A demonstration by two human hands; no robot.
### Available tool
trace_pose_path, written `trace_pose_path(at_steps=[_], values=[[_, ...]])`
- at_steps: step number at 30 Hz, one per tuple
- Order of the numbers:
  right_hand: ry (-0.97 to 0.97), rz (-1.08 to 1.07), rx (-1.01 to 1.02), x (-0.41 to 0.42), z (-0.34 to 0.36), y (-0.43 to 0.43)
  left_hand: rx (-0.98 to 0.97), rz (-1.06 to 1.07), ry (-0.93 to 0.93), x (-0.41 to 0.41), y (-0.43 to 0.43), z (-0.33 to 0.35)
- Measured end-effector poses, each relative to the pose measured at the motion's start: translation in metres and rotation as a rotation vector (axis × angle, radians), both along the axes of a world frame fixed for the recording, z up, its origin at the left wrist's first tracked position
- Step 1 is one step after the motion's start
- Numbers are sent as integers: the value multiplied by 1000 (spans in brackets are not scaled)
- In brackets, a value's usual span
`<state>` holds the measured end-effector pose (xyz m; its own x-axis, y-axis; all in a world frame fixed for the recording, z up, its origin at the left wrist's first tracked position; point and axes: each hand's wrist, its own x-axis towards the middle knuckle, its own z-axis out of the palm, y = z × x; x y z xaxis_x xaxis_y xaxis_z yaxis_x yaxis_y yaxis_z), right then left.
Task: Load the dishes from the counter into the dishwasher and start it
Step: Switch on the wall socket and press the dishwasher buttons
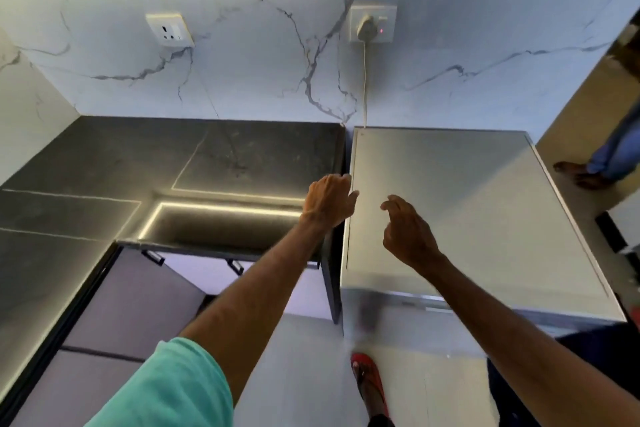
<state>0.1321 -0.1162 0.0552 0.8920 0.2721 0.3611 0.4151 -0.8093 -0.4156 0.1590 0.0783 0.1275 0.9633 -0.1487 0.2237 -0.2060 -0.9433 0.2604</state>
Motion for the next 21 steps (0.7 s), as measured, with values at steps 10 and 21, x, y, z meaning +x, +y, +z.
trace_pose_path(at_steps=[10,21], values=[[226,-96,-158,-151,-78,-72,39,-278,237,-139,-47,-101],[-71,-147,-243,-137,-197,-104,131,-237,-115,-142,-37,-259]])
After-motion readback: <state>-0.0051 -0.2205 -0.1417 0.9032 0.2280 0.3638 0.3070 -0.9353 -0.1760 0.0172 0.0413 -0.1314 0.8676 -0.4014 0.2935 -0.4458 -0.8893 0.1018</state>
